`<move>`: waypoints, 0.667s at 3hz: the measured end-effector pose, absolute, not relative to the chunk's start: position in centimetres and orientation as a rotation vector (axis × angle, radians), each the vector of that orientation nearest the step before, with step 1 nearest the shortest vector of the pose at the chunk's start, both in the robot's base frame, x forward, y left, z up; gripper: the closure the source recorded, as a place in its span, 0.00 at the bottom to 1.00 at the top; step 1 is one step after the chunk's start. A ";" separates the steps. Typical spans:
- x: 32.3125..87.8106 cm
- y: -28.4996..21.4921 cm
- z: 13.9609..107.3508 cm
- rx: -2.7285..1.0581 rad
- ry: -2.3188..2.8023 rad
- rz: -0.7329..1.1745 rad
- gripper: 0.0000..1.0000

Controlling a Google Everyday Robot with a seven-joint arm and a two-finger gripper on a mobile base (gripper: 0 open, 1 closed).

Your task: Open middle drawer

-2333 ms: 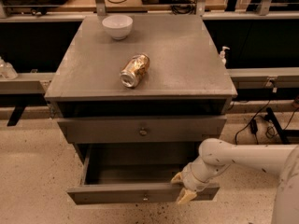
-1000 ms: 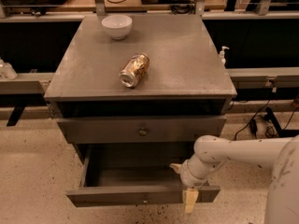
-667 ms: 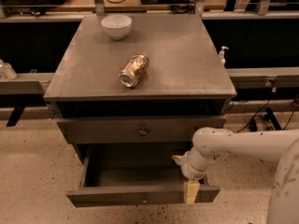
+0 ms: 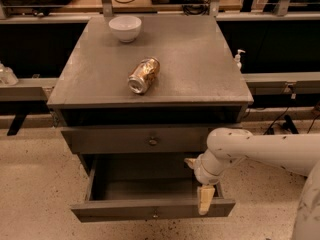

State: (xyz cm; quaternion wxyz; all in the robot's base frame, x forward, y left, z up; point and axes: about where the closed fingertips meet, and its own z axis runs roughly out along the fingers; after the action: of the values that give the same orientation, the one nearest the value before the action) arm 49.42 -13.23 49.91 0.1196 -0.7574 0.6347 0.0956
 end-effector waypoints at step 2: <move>51.0 -12.9 48.0 -2.119 1.779 0.255 0.49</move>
Offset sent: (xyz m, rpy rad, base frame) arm 0.0350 -0.0037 -0.0207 0.1570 -0.2109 -0.0701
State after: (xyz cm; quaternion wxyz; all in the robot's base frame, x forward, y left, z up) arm 50.98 -12.92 47.97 0.1808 -0.7501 0.6298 0.0902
